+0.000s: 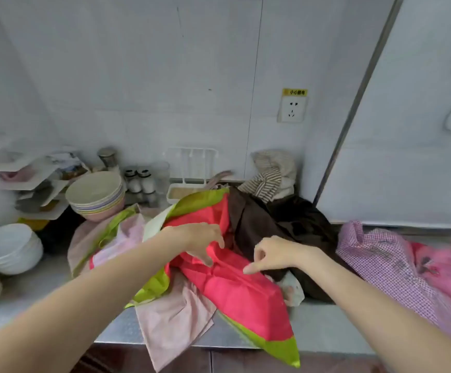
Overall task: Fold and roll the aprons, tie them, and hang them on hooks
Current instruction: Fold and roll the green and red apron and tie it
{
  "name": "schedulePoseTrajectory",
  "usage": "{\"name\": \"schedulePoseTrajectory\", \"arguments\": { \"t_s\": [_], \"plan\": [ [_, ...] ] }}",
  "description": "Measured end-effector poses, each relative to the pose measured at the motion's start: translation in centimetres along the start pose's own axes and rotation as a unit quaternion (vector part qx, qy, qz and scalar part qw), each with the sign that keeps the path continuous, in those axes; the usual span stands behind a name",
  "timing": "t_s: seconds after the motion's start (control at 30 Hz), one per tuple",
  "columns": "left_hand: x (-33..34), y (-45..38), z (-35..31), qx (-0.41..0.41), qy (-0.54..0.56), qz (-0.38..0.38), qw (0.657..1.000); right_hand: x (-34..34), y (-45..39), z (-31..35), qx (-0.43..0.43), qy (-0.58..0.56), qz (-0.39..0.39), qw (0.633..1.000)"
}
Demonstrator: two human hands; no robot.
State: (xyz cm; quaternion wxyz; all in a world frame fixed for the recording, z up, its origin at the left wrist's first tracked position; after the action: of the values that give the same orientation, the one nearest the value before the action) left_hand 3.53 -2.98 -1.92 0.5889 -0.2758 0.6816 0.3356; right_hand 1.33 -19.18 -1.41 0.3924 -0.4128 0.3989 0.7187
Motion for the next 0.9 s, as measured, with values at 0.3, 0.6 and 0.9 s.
{"name": "schedulePoseTrajectory", "arguments": {
  "t_s": [0.3,0.6,0.9],
  "plan": [
    [-0.4,-1.2,1.8,-0.115,-0.006,-0.072,0.991,-5.9,-2.4,2.5,0.011,0.163,-0.217,0.962],
    [-15.6,-3.7,5.2,-0.214,0.104,-0.375,0.896,-24.0,-3.1,6.6,0.008,0.106,-0.486,0.867],
    [-31.3,-0.5,4.4,-0.183,0.037,-0.658,0.730,-38.2,2.0,7.9,-0.058,0.047,-0.736,0.673]
  ]
}}
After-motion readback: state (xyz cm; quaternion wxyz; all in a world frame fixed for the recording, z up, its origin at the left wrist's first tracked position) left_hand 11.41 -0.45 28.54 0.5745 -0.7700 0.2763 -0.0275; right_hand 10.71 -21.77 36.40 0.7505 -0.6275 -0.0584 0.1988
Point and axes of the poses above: each hand's wrist, its own y-axis away from the middle knuckle, its own x-axis out of the palm, z = x × y, the point moved 5 cm from there along -y, towards the middle knuckle, and after that the axes turned 15 degrees about -z, right-handed, at the moved point
